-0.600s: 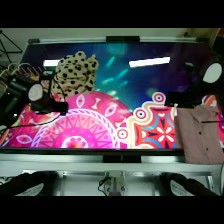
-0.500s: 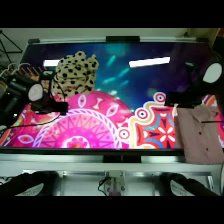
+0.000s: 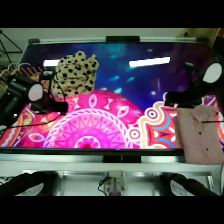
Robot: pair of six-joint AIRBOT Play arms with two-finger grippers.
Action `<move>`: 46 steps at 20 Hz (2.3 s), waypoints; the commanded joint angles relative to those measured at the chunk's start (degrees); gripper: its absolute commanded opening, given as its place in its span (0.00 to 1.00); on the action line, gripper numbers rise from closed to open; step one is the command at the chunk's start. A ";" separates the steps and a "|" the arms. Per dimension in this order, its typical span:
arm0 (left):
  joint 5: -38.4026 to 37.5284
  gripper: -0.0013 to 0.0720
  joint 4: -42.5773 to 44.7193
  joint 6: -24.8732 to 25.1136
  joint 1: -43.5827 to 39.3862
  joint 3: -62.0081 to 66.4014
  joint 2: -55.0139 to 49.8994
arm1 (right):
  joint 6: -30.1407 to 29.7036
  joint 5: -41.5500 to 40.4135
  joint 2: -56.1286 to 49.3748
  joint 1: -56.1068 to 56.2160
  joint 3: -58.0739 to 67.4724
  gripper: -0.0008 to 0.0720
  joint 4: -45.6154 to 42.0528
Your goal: Fold the shirts.
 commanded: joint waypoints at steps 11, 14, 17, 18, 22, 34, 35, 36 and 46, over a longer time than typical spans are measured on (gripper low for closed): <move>31.74 1.00 0.04 -0.20 0.26 -0.02 -2.10 | 0.20 -10.95 -0.04 0.04 0.07 0.87 3.65; 39.17 1.00 0.04 -0.17 0.28 -0.02 -4.68 | -0.04 -12.96 -0.07 0.02 0.07 0.87 3.63; 42.21 1.00 -0.02 -0.20 4.33 3.52 -12.61 | -0.02 -13.07 -0.07 0.04 0.04 0.87 3.74; 40.65 1.00 -0.02 0.04 6.73 7.41 -16.81 | 0.00 -13.00 -0.07 0.04 0.02 0.87 3.89; 30.10 1.00 -8.26 3.76 15.28 27.91 -35.15 | -0.02 -12.57 -0.07 0.04 0.02 0.87 5.62; 32.15 0.08 -25.77 15.47 16.98 41.07 -45.46 | -0.70 -10.88 -0.04 0.04 0.02 0.87 7.08; 31.58 0.08 -25.73 17.99 15.85 42.23 -42.69 | -1.46 -10.80 0.07 0.04 0.02 0.87 7.34; 31.06 0.08 -25.75 20.90 14.19 43.12 -38.95 | -2.49 -10.47 0.48 0.04 0.04 0.87 7.30; 21.46 0.08 -21.44 22.10 -6.56 42.73 0.50 | -5.11 -10.43 30.01 0.04 0.07 0.87 -1.73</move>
